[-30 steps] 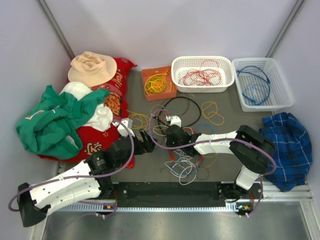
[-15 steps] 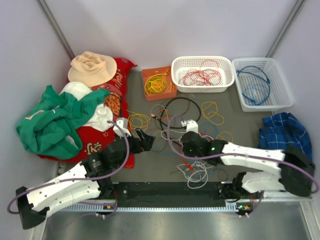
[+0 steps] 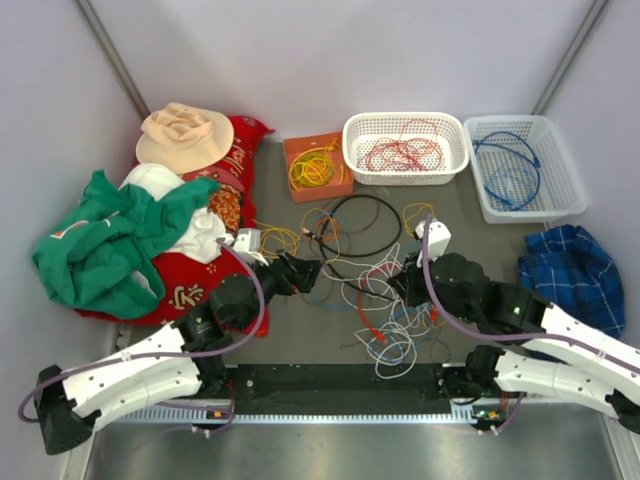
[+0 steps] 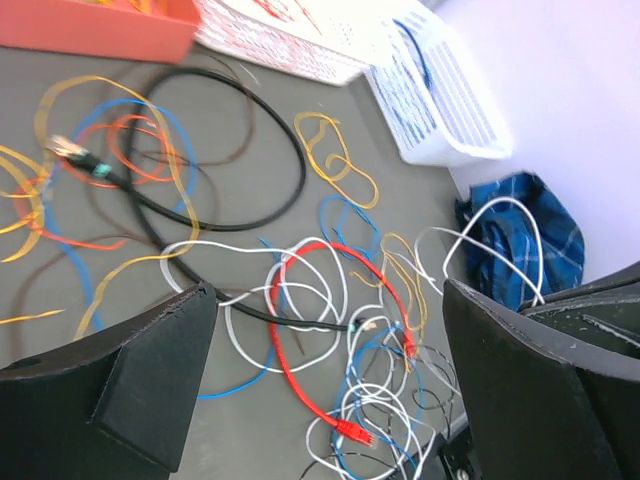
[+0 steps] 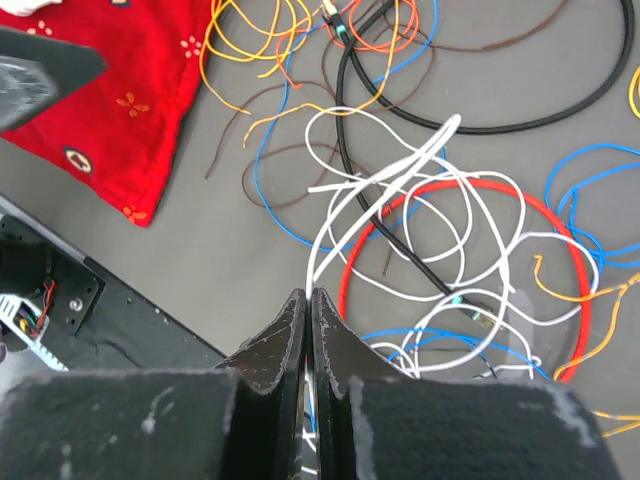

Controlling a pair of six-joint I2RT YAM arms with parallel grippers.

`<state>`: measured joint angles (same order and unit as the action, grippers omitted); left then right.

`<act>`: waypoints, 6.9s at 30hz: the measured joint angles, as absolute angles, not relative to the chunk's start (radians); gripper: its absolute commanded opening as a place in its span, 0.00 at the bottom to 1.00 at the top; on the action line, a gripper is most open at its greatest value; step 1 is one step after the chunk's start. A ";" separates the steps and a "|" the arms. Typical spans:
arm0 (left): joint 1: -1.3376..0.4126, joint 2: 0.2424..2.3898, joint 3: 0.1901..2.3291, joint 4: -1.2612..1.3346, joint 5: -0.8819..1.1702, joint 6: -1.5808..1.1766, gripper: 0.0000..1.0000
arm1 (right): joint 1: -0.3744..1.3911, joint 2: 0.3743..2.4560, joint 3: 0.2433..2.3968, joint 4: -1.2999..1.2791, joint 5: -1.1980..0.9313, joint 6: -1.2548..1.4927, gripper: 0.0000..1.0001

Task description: Untangle the cables

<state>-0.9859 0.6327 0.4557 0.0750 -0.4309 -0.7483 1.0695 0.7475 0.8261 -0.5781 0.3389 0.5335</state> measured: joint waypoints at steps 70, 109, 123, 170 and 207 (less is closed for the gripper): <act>-1.111 1.140 1.065 -0.229 -0.433 -0.408 0.00 | 1.071 0.625 0.886 -0.683 0.506 0.542 0.73; -0.984 1.715 0.982 -0.248 -0.253 -0.341 0.99 | 1.071 0.635 0.890 -0.597 0.579 0.460 0.75; -0.958 1.815 1.066 -0.207 -0.234 -0.366 0.35 | 1.071 0.587 0.863 -0.625 0.588 0.474 0.75; -0.934 1.159 1.150 -0.402 -0.107 -0.355 0.00 | 1.071 0.685 1.022 -0.601 0.602 0.332 0.75; -0.928 1.152 1.081 -0.430 -0.363 -0.422 0.99 | 0.801 1.119 1.509 -0.648 0.614 0.107 0.00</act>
